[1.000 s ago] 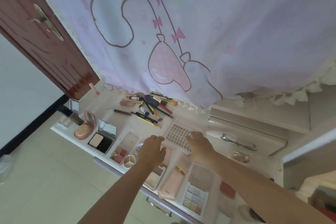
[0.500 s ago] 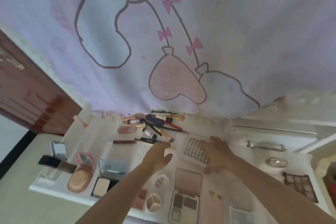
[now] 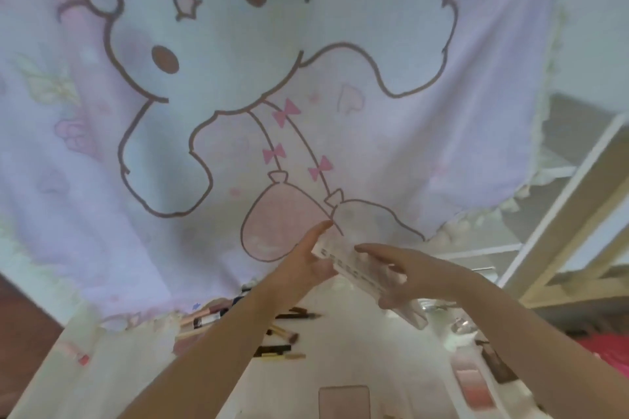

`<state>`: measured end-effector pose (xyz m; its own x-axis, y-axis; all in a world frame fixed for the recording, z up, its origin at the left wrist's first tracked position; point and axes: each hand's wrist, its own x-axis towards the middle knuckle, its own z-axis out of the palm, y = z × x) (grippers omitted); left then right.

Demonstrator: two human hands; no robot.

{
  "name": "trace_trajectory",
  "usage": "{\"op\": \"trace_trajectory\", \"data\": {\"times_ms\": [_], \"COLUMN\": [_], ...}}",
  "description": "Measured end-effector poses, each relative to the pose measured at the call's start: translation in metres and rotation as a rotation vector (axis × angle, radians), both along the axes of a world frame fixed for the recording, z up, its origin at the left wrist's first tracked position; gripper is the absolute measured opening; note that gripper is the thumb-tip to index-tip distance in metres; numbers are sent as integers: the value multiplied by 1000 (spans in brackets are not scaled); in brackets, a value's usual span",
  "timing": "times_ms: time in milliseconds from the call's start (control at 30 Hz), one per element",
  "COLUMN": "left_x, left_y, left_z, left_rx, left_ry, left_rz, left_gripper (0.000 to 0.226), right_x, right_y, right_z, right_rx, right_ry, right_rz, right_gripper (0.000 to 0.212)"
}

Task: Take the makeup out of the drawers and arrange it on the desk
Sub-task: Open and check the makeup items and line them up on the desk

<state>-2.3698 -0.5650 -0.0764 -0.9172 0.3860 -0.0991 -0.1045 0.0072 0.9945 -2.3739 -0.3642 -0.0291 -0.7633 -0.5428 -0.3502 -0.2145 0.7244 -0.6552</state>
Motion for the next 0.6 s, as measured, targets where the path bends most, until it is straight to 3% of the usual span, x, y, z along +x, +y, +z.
{"op": "trace_trajectory", "data": {"times_ms": [33,133,267,533,600], "left_x": [0,-3,2,20,25], "left_y": [0,-7,-22,-51,-58], "left_z": [9,28,36,17,11], "left_rx": [57,216,230,280,367], "left_ry": [14,56,131,88,65], "left_rz": [3,61,95,139,103], "left_gripper": [111,84,63,71,83], "right_x": [0,-1,-3,-11,-13], "right_y": [-4,-20,-33,-55,-61], "right_z": [7,19,17,9,4], "right_rx": [-12,-101,-168,-220,-248], "right_ry": [22,35,39,-82,-155], "right_rz": [-6,-32,-38,116,156], "right_gripper": [82,79,77,89,72]}}
